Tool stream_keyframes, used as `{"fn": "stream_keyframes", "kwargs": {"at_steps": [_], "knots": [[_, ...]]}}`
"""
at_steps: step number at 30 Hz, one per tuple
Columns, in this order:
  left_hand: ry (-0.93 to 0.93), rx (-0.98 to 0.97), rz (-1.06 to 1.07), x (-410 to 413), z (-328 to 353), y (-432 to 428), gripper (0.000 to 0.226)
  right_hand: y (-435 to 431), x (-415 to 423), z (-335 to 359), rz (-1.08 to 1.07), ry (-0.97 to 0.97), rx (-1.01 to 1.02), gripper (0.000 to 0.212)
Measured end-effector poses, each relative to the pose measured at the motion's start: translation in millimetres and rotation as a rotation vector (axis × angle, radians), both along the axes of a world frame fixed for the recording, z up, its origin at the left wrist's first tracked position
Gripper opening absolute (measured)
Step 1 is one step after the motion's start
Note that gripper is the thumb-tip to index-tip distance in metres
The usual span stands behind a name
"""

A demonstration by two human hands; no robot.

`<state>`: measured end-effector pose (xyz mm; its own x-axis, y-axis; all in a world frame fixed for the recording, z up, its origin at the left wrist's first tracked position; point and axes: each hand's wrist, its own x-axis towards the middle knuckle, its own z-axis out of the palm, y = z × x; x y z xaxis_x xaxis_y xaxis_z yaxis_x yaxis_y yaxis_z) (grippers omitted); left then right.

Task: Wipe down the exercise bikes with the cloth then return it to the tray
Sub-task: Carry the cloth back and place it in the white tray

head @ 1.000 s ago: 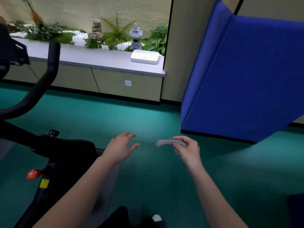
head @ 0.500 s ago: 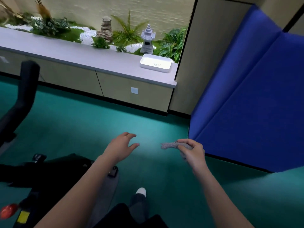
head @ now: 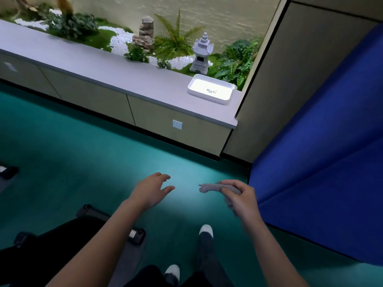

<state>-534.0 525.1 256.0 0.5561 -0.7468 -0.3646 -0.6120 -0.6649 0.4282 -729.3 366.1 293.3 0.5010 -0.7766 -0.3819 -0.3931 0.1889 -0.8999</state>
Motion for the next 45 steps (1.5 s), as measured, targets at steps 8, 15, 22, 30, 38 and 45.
{"fn": "stream_keyframes", "kwargs": {"at_steps": [8,15,22,30,38,45], "knots": [[0.001,0.142,0.022,47,-7,-84,0.049,-93,65,-9,0.122,-0.048,0.069,0.018],[-0.168,0.001,0.07,80,17,-189,0.05,-189,106,-3,0.156,-0.07,0.045,0.022],[-0.234,-0.043,0.075,109,21,-247,0.054,-250,153,-3,0.114,-0.109,0.047,0.02],[-0.207,-0.054,0.033,201,14,-291,0.053,-291,240,-7,0.047,-0.135,0.015,0.018],[-0.157,-0.145,0.039,350,23,-317,0.05,-304,386,4,0.018,-0.101,-0.059,0.018],[-0.011,-0.23,0.08,440,25,-347,0.048,-321,470,13,-0.091,-0.152,-0.114,0.02]]}}
